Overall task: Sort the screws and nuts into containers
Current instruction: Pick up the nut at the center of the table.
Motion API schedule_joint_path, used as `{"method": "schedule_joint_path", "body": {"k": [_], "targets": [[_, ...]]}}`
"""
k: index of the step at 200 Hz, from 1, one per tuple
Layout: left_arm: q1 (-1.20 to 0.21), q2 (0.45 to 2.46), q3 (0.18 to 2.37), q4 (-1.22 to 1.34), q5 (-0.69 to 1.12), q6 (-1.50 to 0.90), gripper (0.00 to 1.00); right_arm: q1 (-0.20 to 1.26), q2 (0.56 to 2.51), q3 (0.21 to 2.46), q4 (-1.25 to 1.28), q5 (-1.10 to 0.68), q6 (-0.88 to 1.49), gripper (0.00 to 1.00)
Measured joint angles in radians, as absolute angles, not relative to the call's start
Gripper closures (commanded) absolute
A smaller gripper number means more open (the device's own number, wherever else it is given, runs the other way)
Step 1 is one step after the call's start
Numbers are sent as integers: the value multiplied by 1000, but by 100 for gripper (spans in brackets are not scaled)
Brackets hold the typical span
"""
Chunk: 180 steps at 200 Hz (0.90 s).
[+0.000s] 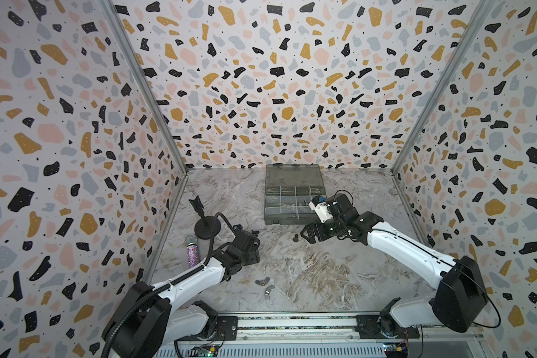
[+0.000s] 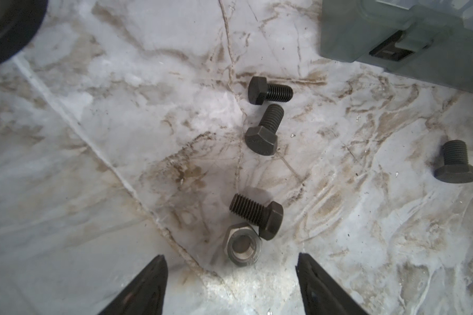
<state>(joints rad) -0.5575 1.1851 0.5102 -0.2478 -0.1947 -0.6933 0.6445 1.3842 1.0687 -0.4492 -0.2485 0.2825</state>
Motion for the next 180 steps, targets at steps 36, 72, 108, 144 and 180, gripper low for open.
{"method": "schedule_joint_path", "body": {"k": [36, 72, 108, 144, 180], "targets": [[-557, 1214, 510, -226, -206, -693, 37, 653, 1345, 1021, -432, -266, 291, 1], [-557, 1259, 505, -214, -207, -693, 39, 657, 1331, 967, -417, -279, 304, 1], [-557, 1290, 502, -204, -207, -693, 40, 657, 1331, 947, -409, -289, 310, 1], [-558, 1320, 503, -180, -217, -690, 42, 657, 1331, 947, -392, -296, 309, 1], [-558, 1365, 529, -166, -230, -674, 55, 657, 1331, 944, -382, -302, 308, 1]]}}
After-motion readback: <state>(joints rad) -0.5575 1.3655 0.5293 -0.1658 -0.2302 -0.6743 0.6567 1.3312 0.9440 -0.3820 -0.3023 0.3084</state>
